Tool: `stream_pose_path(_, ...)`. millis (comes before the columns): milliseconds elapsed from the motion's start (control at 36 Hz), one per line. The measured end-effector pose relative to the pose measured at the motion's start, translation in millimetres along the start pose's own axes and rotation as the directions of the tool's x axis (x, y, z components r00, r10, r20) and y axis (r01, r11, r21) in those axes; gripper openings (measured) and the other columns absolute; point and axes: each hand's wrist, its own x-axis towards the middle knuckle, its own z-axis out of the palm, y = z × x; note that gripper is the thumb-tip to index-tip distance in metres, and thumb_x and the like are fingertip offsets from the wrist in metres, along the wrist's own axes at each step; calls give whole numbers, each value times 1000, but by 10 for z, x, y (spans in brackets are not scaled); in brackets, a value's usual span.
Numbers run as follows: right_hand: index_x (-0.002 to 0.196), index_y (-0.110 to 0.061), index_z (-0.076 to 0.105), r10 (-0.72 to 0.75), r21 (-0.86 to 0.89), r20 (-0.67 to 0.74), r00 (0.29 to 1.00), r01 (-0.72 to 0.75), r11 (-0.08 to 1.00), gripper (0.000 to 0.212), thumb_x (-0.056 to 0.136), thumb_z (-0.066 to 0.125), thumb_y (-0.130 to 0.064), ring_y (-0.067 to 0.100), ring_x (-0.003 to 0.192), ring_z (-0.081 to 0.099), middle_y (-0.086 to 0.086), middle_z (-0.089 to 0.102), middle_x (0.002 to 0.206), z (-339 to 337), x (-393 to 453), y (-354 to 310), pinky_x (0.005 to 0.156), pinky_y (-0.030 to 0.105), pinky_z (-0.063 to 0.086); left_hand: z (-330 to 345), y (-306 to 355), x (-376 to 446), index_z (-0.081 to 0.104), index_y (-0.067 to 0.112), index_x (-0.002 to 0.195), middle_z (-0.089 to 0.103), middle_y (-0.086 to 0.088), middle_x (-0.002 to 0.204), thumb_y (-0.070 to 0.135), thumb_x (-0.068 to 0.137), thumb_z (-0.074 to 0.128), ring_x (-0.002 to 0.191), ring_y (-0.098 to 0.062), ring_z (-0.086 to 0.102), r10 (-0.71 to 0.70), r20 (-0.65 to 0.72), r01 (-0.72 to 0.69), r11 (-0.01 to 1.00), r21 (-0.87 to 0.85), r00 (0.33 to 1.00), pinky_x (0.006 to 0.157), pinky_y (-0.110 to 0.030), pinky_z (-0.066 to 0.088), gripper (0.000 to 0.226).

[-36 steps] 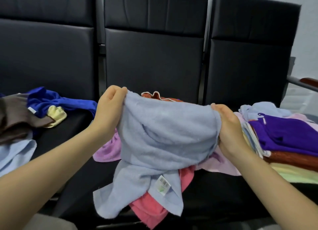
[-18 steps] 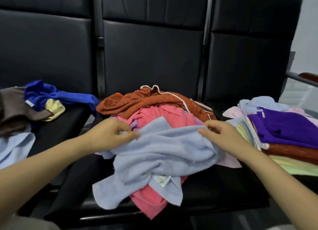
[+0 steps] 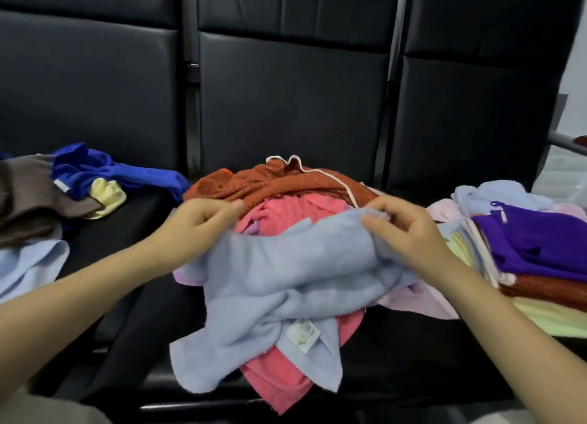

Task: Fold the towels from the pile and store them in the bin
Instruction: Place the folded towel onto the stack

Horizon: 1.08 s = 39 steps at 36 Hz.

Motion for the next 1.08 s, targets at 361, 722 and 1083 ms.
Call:
stream_pose_path(361,98,-34,57,243,-478,51,969,-190,858,36,71,67,-56,3,71,49,-13,51,90,388,-146,208,70,26,44,212,-249,-20,66,29,92,63,9,88,48,82,69,82,-3,57,-178,98,154,965,210,979,69,-16,46,22)
stream_pose_path(722,82,-19,61,-95,-295,-223,970,26,955,13,90,66,-11,5,84,54,-10,56,89,330,-42,-102,74,14,41,92,78,0,49,21,82,55,10,75,29,96,49,69,-9,50,-20,-36,23,996,84,999,65,-24,41,16)
stream_pose_path(1083,70,-17,63,-136,-264,374,918,245,933,27,86,63,-38,9,77,57,-8,59,81,416,-377,112,70,29,46,236,43,-267,64,23,76,61,10,72,48,89,50,71,-6,54,215,282,-302,899,317,935,71,-29,44,31)
